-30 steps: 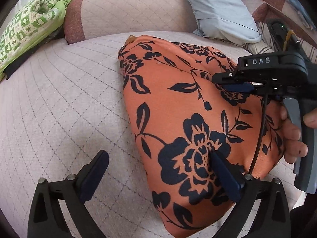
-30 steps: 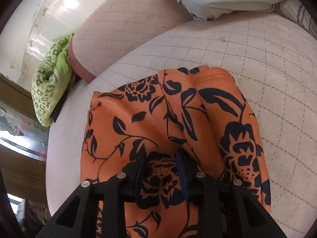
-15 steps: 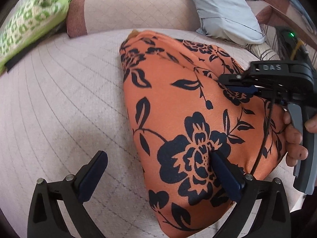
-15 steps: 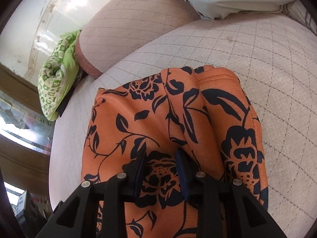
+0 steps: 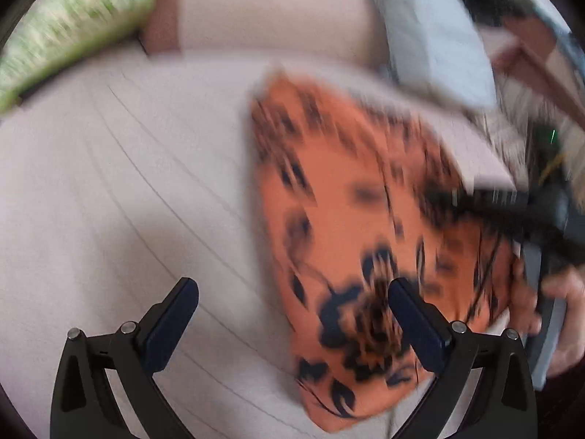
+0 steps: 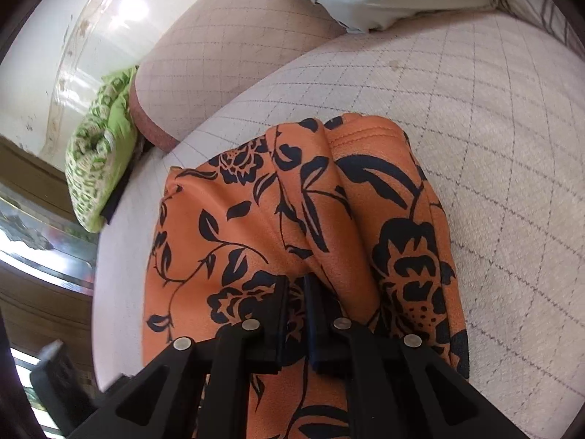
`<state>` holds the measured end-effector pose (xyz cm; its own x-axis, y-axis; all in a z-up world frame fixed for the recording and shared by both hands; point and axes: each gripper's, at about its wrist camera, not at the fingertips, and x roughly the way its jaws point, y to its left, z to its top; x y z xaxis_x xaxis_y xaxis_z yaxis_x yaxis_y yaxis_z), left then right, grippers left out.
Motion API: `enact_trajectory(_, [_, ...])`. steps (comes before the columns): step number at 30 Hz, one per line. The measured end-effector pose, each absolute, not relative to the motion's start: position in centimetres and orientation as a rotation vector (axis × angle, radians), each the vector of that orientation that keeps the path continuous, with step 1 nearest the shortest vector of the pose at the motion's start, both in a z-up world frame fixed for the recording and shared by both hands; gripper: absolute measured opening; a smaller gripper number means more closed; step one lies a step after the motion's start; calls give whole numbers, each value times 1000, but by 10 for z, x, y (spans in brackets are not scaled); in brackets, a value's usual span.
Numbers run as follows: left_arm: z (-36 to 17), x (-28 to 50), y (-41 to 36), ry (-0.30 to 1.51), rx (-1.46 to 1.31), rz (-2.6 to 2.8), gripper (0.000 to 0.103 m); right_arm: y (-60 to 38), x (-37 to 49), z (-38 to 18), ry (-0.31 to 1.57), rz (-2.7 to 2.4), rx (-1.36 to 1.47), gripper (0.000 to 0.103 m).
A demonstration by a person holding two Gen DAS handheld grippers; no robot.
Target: Fold small clothes
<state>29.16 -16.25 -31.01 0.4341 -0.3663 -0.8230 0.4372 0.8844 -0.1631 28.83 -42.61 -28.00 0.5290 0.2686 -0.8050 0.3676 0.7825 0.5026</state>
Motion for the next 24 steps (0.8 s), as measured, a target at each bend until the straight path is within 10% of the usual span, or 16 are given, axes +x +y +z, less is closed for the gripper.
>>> enact_trajectory(24, [-329,289,-171,1001,132,-515,103,-442,366,-251,942,-17,744,15])
